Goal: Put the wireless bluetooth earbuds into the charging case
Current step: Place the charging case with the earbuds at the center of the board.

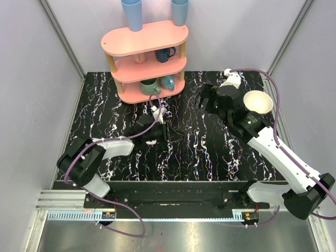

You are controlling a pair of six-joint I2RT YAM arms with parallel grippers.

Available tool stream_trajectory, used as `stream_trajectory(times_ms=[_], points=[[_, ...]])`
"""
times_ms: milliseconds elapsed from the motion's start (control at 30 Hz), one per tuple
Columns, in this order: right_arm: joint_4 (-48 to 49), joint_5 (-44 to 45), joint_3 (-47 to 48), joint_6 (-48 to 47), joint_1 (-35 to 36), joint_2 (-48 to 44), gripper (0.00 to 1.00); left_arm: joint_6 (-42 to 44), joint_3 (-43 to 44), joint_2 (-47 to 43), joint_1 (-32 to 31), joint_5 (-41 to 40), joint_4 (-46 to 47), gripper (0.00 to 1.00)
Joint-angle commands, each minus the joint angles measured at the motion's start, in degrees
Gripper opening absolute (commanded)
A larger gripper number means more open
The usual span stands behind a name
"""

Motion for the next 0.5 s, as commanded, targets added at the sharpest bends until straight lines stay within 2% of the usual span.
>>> stream_trajectory(times_ms=[0,267,367,467], points=[[2.08,-3.13,-0.39,1.3,-0.43,0.48,1.0,0.2,4.97,3.8,-1.08,-2.85,-0.24,0.01],[2.87,-3.31,-0.74,0.08,-0.43,1.18,1.0,-1.38,7.61,11.98,-1.35,-2.32,-1.12,0.1],[3.4,-3.84,-0.65,-0.45,-0.52,1.71,1.0,-1.91,8.22,14.18,-1.35,-1.8,-0.77,0.16],[3.4,-4.28,-0.57,-0.63,-0.69,2.24,1.0,-2.44,9.1,15.85,-1.35,-1.09,-0.33,0.16]])
